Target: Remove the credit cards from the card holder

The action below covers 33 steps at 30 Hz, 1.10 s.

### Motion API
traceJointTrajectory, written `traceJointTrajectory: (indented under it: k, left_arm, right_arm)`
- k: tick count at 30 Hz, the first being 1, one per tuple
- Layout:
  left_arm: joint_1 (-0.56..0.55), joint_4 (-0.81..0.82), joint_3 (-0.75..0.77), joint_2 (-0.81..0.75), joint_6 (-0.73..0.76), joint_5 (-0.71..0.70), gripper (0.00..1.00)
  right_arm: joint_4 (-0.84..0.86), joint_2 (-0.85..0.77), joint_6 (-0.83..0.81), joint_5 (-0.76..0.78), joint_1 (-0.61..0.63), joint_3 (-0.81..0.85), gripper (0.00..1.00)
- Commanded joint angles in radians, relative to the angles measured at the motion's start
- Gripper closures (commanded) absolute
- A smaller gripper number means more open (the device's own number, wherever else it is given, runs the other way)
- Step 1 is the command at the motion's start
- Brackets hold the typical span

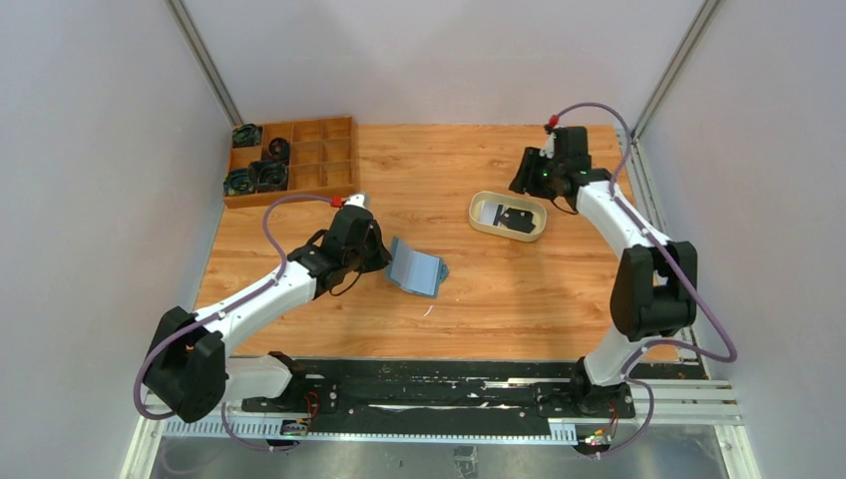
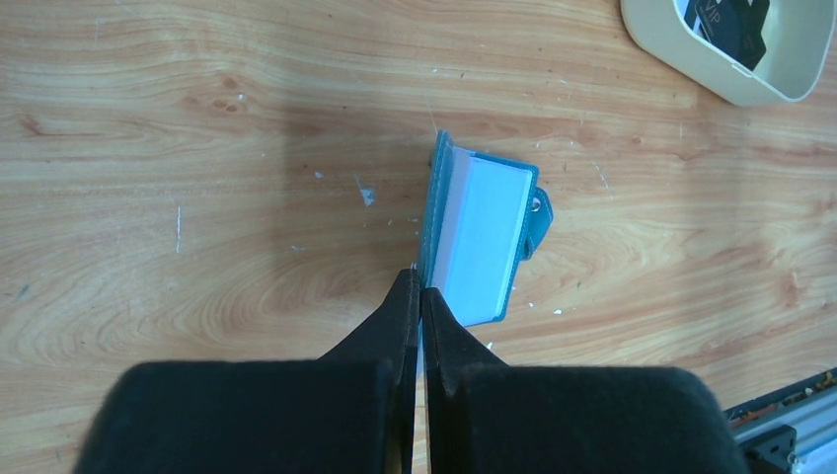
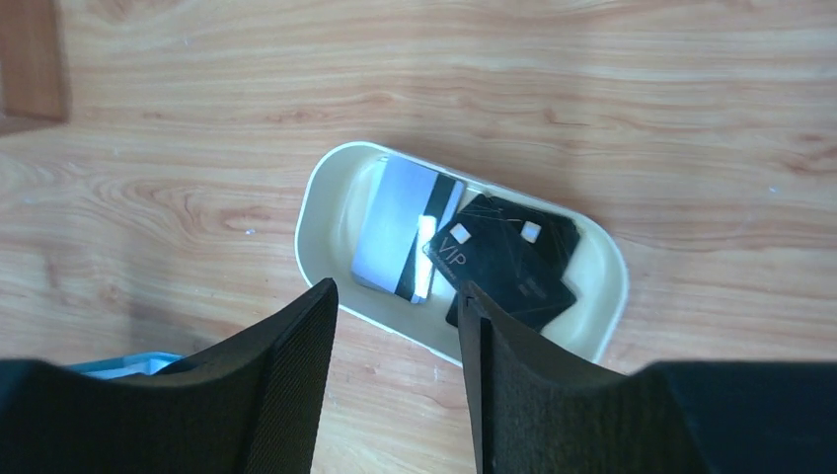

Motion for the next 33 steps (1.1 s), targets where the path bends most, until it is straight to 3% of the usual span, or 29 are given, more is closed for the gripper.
traceJointTrajectory:
  k: [1, 7, 16, 33]
  left_arm:
    - [-0.003, -0.012, -0.004, 0.003, -0.008, -0.013, 1.0]
    - [-0.003, -0.029, -0.016, -0.001, 0.001, -0.031, 1.0]
    - [-0.002, -0.051, -0.013, 0.012, 0.012, -0.055, 1.0]
    - [-0.002, -0.066, 0.016, 0.035, 0.013, -0.063, 1.0]
  right_arm:
    - [-0.168, 0.09, -0.129, 0.153, 0.102, 0.101, 0.46]
    - [-0.272, 0.232, -0.186, 0.224, 0.141, 0.211, 0.34]
    - [-0.354, 0.35, -0.269, 0.326, 0.172, 0.296, 0.26]
    - [-0.379, 0.442, -0.279, 0.306, 0.172, 0.296, 0.28]
